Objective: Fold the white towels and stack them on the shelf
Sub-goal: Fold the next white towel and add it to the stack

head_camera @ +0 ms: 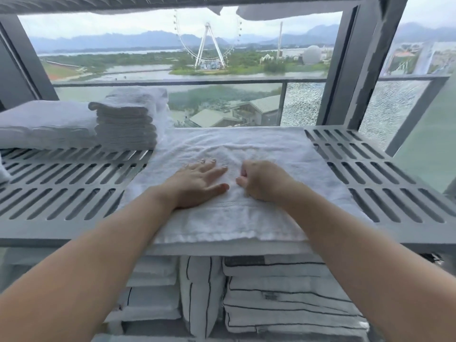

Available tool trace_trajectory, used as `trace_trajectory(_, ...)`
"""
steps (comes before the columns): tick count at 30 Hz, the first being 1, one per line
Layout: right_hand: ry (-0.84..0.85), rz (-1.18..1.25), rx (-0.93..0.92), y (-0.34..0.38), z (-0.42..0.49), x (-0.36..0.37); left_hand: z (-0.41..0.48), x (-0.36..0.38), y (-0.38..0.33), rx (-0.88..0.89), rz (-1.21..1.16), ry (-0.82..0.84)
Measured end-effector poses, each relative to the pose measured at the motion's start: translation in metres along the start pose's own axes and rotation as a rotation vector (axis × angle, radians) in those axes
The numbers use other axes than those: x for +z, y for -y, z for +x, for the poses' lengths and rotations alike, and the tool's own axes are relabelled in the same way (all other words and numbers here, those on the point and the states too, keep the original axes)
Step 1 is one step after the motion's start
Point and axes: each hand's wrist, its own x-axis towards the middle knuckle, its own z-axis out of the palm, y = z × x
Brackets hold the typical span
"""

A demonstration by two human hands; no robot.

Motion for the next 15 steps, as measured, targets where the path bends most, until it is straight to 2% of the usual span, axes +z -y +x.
trace_trajectory(2, -0.181, 0.01, -0.039, -0.004, -0.006, -0.006, 0.0, -0.002, -0.003, -0.016, -0.069, -0.059)
trace_trajectory(5, -0.285, -0.003, -0.051, -0.003, 0.0, -0.017, 0.001, -0.008, -0.005, -0.019, -0.23, -0.292)
trace_trajectory(7, -0.272, -0.022, -0.047, 0.0, 0.012, -0.023, 0.005, -0.013, -0.002, -0.029, -0.368, -0.355)
trace_trajectory(9, -0.26, -0.046, -0.034, -0.001, 0.029, -0.027, 0.013, -0.019, 0.004, -0.051, -0.445, -0.335)
trace_trajectory(12, -0.268, -0.073, 0.025, -0.004, 0.053, -0.029, 0.034, -0.029, 0.011, -0.076, -0.444, -0.353)
trace_trajectory(15, -0.2, -0.074, 0.084, -0.005, 0.077, -0.029, 0.062, -0.035, 0.021, -0.086, -0.389, -0.388)
